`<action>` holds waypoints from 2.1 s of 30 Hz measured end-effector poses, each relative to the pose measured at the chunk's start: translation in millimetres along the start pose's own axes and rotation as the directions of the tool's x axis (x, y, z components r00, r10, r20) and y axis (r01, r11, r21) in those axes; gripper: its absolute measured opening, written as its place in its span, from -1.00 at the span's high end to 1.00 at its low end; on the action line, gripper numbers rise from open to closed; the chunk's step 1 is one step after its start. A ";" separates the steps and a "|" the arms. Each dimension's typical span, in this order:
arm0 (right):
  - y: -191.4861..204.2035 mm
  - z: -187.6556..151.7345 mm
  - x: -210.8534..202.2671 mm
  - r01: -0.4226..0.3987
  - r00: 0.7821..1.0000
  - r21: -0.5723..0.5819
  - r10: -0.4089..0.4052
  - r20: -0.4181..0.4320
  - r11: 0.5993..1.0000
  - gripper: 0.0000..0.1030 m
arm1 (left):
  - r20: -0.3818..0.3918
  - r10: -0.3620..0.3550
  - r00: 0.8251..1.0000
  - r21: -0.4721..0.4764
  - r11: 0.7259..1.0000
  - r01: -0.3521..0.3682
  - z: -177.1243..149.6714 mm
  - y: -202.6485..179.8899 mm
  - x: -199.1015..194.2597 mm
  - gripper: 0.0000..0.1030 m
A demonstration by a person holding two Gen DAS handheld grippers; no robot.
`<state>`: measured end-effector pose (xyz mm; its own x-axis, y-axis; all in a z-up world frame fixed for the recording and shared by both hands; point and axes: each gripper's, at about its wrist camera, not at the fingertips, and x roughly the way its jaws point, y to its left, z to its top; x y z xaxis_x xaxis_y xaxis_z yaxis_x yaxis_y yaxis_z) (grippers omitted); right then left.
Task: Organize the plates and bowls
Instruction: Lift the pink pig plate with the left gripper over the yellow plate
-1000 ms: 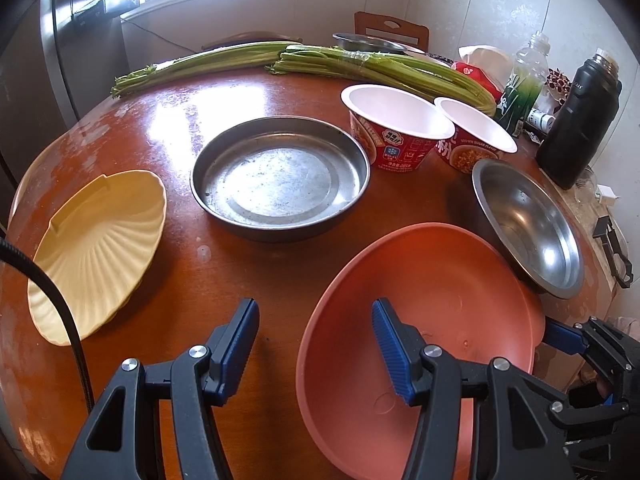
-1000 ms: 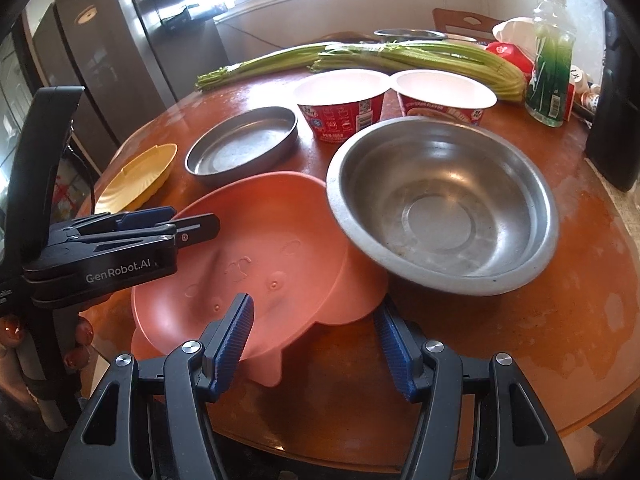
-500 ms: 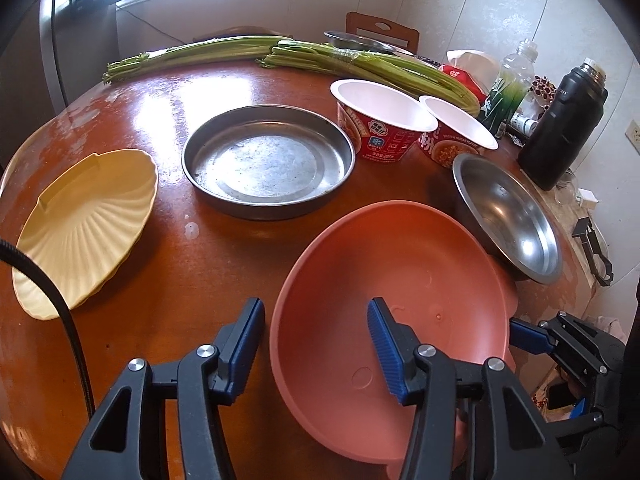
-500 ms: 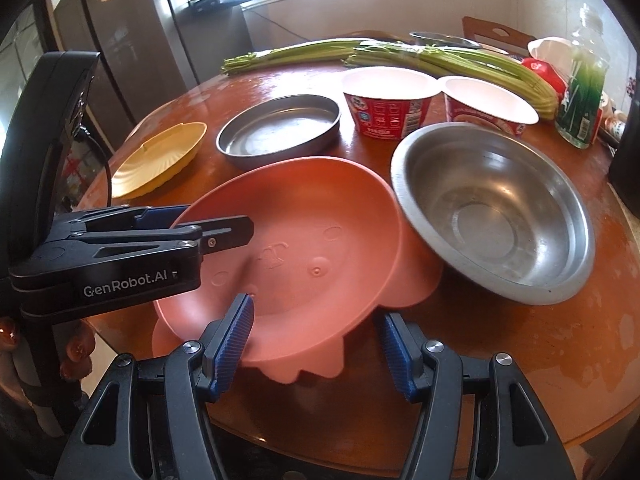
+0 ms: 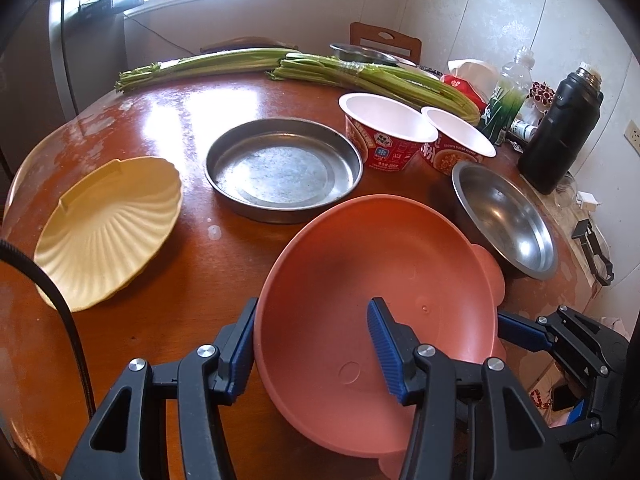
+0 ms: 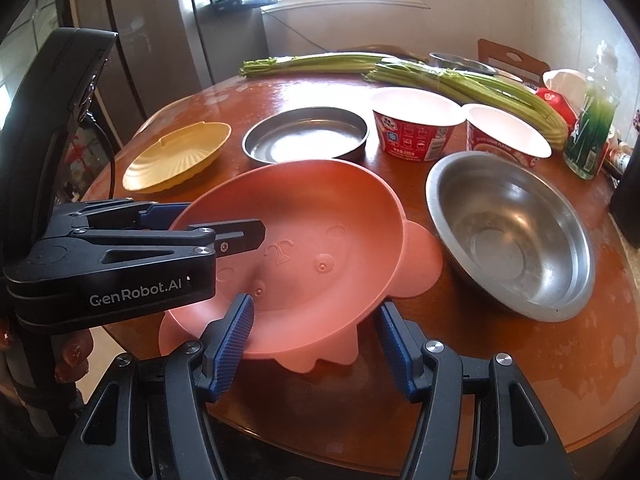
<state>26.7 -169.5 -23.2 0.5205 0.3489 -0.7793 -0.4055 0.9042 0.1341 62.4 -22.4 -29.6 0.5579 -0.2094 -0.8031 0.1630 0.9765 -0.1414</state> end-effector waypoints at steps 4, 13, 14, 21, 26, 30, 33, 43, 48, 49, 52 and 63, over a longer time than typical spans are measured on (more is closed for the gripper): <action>9.8 3.8 -1.9 -0.017 1.000 -0.014 0.017 0.006 1.000 -0.24 | 0.025 0.013 1.000 -0.008 1.000 -0.013 -0.4 6.3 -11.9 -0.04; 33.1 24.3 -3.0 -0.039 0.999 -0.060 0.041 0.032 0.997 -0.24 | 0.071 0.038 0.997 -0.048 0.998 -0.034 0.8 30.9 -33.5 -0.04; 35.6 25.4 -3.0 -0.041 0.998 -0.066 0.043 0.034 0.997 -0.24 | 0.075 0.042 0.996 -0.055 0.998 -0.038 0.7 34.8 -35.3 -0.04; 55.0 39.5 5.2 -0.070 0.997 -0.092 0.072 0.027 0.993 -0.24 | 0.092 0.071 0.993 -0.096 0.993 -0.062 -2.1 58.3 -44.0 -0.04; 67.1 46.1 14.7 -0.084 0.996 -0.105 0.086 0.012 0.991 -0.24 | 0.101 0.080 0.992 -0.120 0.990 -0.068 -4.4 74.6 -49.3 -0.04; 75.7 53.8 22.8 -0.088 0.996 -0.116 0.090 0.004 0.989 -0.24 | 0.100 0.082 0.992 -0.138 0.988 -0.068 -3.6 85.7 -49.0 -0.04; 83.3 61.8 29.5 -0.094 0.996 -0.126 0.095 -0.003 0.987 -0.24 | 0.100 0.088 0.991 -0.152 0.986 -0.072 -3.1 96.8 -50.2 -0.04; 113.1 94.3 54.5 -0.126 0.992 -0.156 0.126 -0.014 0.980 -0.24 | 0.108 0.127 0.986 -0.204 0.974 -0.103 9.9 138.3 -52.1 -0.04; 125.4 105.2 66.5 -0.130 0.992 -0.168 0.128 -0.018 0.977 -0.24 | 0.106 0.137 0.985 -0.226 0.968 -0.110 20.0 158.6 -45.7 -0.04; 126.9 106.8 68.4 -0.131 0.991 -0.166 0.129 -0.022 0.977 -0.24 | 0.105 0.143 0.984 -0.230 0.966 -0.116 21.7 162.0 -43.7 -0.04; 131.1 110.6 74.4 -0.132 0.991 -0.163 0.130 -0.023 0.978 -0.24 | 0.103 0.150 0.983 -0.240 0.963 -0.122 25.5 170.3 -38.5 -0.04; 136.6 116.9 93.0 -0.127 0.992 -0.139 0.123 -0.035 0.982 -0.24 | 0.084 0.165 0.983 -0.239 0.961 -0.141 38.9 187.2 -21.5 -0.04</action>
<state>107.6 15.3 -5.8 0.4399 0.4490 -0.7777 -0.5687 0.8095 0.1456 112.6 162.8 -16.2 0.6437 -0.0486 -0.7637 -0.1169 0.9800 -0.1608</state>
